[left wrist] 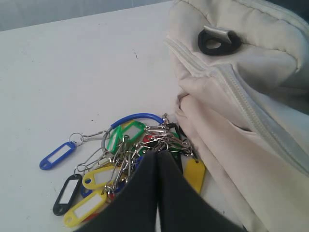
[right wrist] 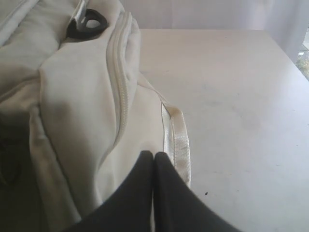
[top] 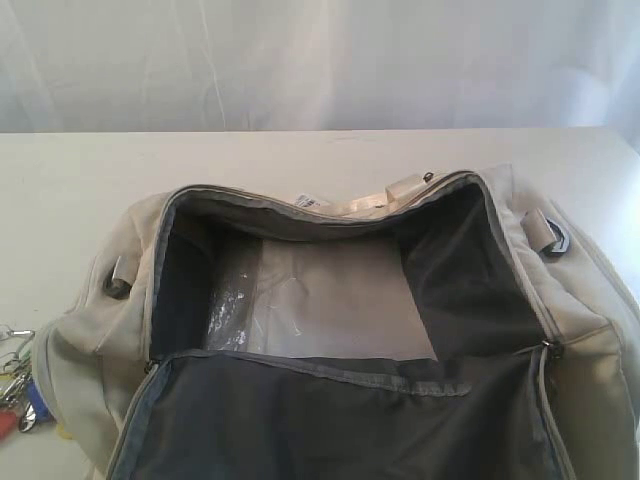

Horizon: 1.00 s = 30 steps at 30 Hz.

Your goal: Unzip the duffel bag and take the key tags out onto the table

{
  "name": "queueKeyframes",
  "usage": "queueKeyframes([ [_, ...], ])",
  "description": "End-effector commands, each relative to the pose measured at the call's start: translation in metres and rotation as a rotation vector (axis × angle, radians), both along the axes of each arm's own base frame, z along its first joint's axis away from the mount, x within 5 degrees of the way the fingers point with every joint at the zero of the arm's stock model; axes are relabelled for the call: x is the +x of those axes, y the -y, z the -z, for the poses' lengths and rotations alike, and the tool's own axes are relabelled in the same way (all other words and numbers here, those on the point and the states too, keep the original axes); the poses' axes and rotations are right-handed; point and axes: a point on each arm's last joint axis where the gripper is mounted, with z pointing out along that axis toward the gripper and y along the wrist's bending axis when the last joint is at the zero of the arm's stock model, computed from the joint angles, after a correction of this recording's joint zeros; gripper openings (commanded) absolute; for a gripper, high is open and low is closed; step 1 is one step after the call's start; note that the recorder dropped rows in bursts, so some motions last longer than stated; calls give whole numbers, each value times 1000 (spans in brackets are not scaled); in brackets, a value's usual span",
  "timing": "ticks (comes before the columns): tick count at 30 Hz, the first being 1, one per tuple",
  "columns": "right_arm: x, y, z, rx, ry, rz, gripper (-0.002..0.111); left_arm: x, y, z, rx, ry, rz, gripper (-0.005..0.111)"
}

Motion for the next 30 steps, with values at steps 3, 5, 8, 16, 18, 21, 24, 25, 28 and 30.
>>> queueKeyframes([
  [3,0,1,0,-9,14,5,0,0,1,1,-18,2,4,0],
  [5,0,1,0,-9,14,5,0,0,1,1,-18,2,4,0],
  [8,0,1,0,-9,14,5,0,0,1,1,-18,2,4,0],
  [16,0,0,0,-8,15,5,0,1,-7,1,-18,4,-139,0],
  [18,0,0,0,-8,16,5,0,1,-9,1,-18,4,-169,0],
  [21,0,1,0,-8,19,7,0,1,-10,1,-18,4,-189,0],
  [24,0,1,0,-8,18,24,0,1,-10,1,-18,4,-193,0],
  [25,0,2,0,-8,21,28,0,1,-10,1,-18,4,-193,0],
  [28,0,2,-1,-8,23,42,0,1,-10,1,-18,4,-193,0],
  [30,0,3,-1,-8,23,44,0,1,-10,1,-18,4,-193,0],
])
